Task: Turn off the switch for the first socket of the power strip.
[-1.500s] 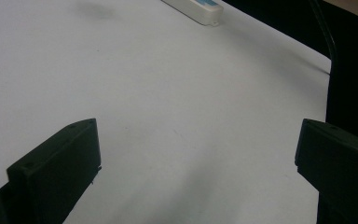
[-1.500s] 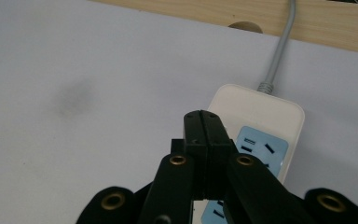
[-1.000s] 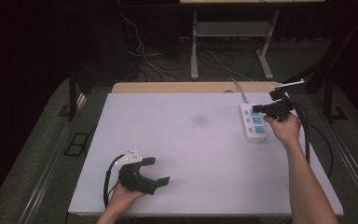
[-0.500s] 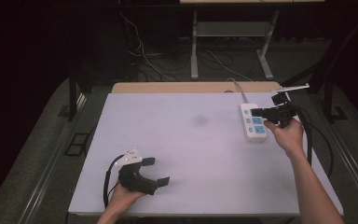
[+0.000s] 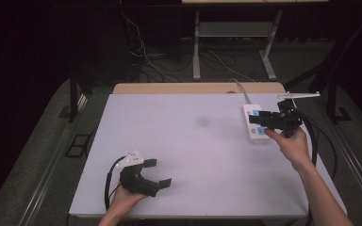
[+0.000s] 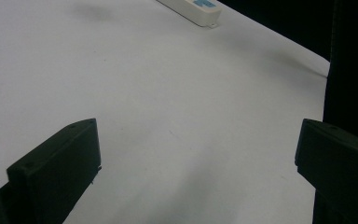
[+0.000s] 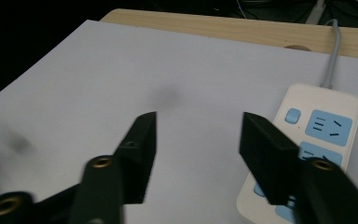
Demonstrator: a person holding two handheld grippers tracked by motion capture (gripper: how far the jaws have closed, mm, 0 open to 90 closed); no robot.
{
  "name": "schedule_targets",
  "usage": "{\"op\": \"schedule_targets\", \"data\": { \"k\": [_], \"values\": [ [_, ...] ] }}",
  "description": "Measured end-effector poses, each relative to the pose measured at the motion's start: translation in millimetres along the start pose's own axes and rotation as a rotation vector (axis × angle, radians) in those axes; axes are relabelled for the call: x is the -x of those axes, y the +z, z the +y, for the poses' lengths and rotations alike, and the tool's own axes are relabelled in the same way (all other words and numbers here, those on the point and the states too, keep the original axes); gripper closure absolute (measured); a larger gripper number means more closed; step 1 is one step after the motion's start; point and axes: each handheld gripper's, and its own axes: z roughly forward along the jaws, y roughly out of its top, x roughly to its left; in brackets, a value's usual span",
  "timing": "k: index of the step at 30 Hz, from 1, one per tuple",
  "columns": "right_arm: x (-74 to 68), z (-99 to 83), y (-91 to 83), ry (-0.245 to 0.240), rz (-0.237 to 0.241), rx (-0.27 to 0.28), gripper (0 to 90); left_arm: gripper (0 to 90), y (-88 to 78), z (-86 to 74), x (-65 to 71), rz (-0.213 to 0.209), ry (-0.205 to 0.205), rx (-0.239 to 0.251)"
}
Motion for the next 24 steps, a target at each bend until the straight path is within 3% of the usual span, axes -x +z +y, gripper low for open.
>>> {"op": "schedule_targets", "data": {
  "k": [1, 2, 3, 7, 8, 15, 24],
  "values": [
    [0.0, 0.0, 0.0, 0.000, 0.000, 0.000, 34.7, 0.0, 0.0, 0.0, 0.1, 0.000, 0.000, 0.000],
    [-2.1, -1.5, -1.0, -0.003, 0.001, 0.001, 28.8, 0.0, 0.0, 0.0, 0.2, 0.000, 0.000, 0.000],
    [-6.2, -5.1, -2.8, -0.009, 0.019, -0.003, 12.8, 0.0, 0.0, 0.0, 0.3, -0.001, 0.000, 0.000],
    [-12.9, -11.7, -5.5, -0.031, 0.047, -0.009, 10.4, 0.0, 0.1, 0.0, 0.5, -0.002, 0.000, -0.001],
    [-17.3, -16.7, -6.4, -0.043, 0.064, -0.020, 0.1, 0.0, 0.1, 0.0, 0.5, -0.001, 0.000, 0.000],
    [-28.9, -35.5, -11.9, -0.074, 0.137, -0.014, 0.4, 0.0, 0.4, -0.2, 0.9, -0.001, -0.001, -0.001],
    [-35.4, -50.9, -19.4, -0.092, 0.172, -0.015, 0.4, 0.0, 0.3, -0.4, 1.1, 0.001, -0.005, 0.001]
  ]
}}
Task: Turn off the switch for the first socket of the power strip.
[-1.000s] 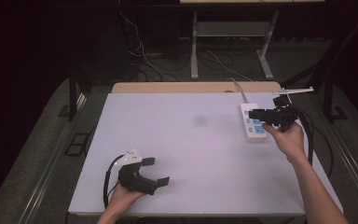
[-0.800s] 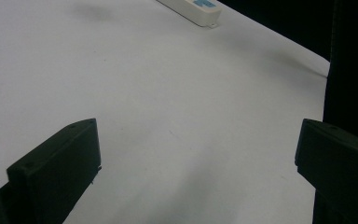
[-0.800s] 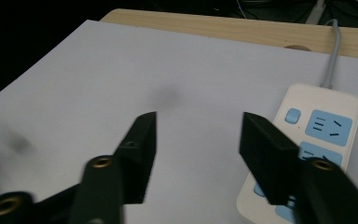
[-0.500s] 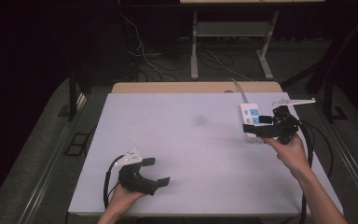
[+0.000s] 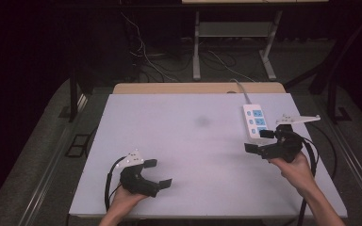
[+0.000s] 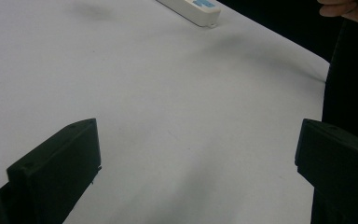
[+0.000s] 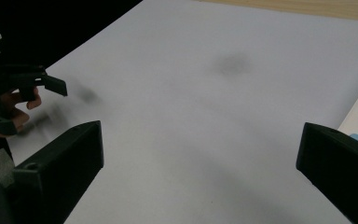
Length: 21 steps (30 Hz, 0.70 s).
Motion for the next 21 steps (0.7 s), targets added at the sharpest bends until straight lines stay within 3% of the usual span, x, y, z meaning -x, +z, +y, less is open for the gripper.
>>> {"op": "schedule_targets", "data": {
  "k": [21],
  "values": [
    [-10.4, -47.3, -3.0, 0.017, 0.042, 0.010, 0.4, 0.0, -1.4, -0.6, -0.5, 0.008, -0.002, -0.004]
  ]
}}
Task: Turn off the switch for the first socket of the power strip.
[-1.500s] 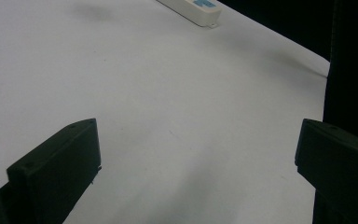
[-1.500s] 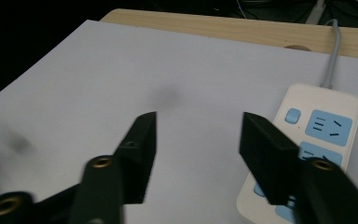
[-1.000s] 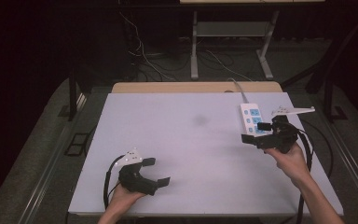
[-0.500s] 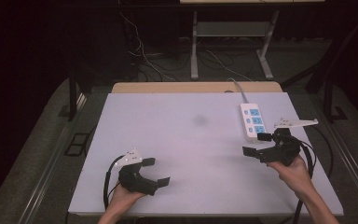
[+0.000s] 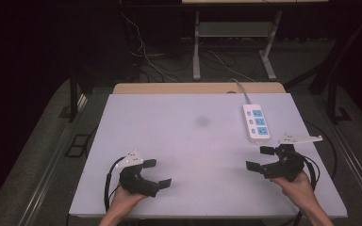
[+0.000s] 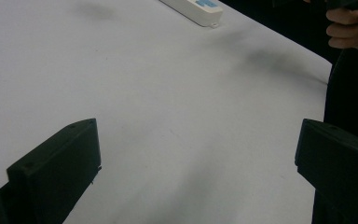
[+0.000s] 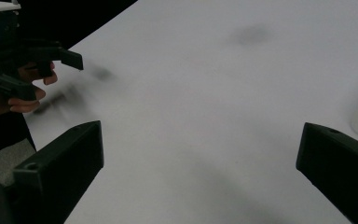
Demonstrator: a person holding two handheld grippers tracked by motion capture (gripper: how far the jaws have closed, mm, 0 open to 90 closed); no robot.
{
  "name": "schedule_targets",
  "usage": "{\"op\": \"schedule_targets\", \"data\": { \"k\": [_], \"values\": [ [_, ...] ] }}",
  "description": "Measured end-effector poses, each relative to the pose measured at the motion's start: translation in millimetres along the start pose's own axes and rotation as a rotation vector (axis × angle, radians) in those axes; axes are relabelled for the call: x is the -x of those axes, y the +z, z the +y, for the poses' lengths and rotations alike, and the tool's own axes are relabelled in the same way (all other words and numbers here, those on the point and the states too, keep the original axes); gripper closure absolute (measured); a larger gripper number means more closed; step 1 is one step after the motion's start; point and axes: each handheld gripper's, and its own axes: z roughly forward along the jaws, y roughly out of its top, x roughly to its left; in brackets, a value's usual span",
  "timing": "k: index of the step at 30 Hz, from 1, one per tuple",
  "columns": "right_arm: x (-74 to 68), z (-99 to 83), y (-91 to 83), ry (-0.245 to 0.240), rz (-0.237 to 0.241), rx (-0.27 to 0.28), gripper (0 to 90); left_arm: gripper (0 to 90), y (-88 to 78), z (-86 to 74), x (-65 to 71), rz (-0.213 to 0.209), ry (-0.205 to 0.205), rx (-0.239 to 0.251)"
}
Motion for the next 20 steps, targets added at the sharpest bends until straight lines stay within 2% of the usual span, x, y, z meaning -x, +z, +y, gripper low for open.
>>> {"op": "schedule_targets", "data": {
  "k": [10, 14, 20],
  "values": [
    [-1.4, -31.7, 3.6, -0.007, -0.020, 0.001, 0.4, 0.0, -0.1, -0.1, -0.2, 0.001, -0.001, -0.001],
    [-3.5, -37.7, 4.8, -0.027, -0.032, 0.000, 0.4, 0.0, 0.1, -0.1, -0.2, -0.001, -0.001, -0.005],
    [-3.8, -44.6, 6.5, -0.026, -0.038, 0.002, 0.4, 0.0, 0.4, -0.1, -1.0, -0.001, -0.003, -0.008]
  ]
}}
